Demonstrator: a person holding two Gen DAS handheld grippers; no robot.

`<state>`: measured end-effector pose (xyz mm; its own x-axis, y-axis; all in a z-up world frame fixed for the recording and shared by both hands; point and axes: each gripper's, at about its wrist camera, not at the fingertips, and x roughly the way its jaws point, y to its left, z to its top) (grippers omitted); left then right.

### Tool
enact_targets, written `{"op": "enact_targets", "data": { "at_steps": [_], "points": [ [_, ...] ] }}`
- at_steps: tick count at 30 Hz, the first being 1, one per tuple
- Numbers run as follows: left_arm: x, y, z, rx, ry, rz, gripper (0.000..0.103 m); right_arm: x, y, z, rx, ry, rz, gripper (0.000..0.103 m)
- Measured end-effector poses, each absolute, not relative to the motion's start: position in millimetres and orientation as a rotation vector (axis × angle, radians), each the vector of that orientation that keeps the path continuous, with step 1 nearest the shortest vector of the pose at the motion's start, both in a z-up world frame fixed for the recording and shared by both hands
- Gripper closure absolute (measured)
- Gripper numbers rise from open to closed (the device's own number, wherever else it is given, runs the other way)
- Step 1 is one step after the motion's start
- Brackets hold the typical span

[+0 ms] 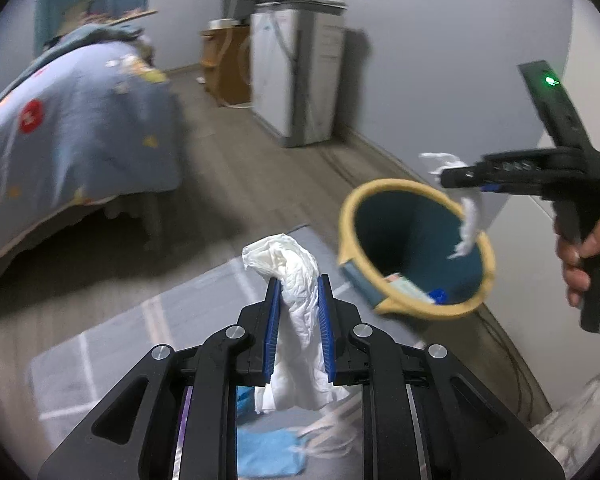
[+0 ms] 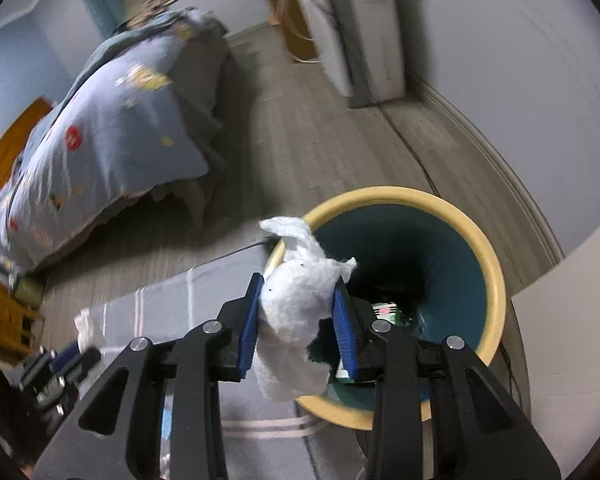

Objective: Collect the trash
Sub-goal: 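Carry the white bag and tissue toward the bin with both tools, then open both tools over the bin to drop the bag and tissue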

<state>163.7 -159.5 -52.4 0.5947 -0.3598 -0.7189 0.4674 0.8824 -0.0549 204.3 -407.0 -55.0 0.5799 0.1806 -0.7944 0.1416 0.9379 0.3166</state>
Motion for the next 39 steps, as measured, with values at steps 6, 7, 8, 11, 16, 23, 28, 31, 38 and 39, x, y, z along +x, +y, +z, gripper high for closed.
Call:
{"op": "enact_targets", "data": {
  "at_steps": [6,7,8,11,16,23,28,31,38,39],
  "points": [
    [176,-208,-60,0.176,0.801,-0.579,0.084,209,-433,-71,0.399,0.995,-0.057,0.070],
    [177,-215,-61,0.184,0.799,-0.590,0.084,209,-435,-73,0.397,1.001,-0.069,0.070],
    [179,-222,-62,0.191,0.796,-0.603,0.084,210,-437,-75,0.397,1.004,-0.078,0.070],
    [186,-239,-70,0.203,0.813,-0.634,0.084,212,-446,-80,0.405,1.008,-0.109,0.070],
    [197,-267,-85,0.224,0.842,-0.675,0.084,210,-465,-87,0.473,1.003,-0.160,0.070],
    [204,-290,-99,0.254,0.855,-0.697,0.083,208,-476,-89,0.521,0.970,-0.159,0.069],
    [205,-290,-97,0.238,0.853,-0.693,0.071,209,-477,-86,0.540,0.945,-0.149,0.063],
    [204,-289,-97,0.241,0.848,-0.693,0.052,209,-480,-85,0.551,0.938,-0.171,0.049],
    [202,-286,-102,0.241,0.848,-0.676,0.044,206,-485,-85,0.578,0.925,-0.199,0.035],
    [202,-284,-103,0.240,0.848,-0.674,0.043,206,-484,-84,0.571,0.922,-0.202,0.034]
  ]
}}
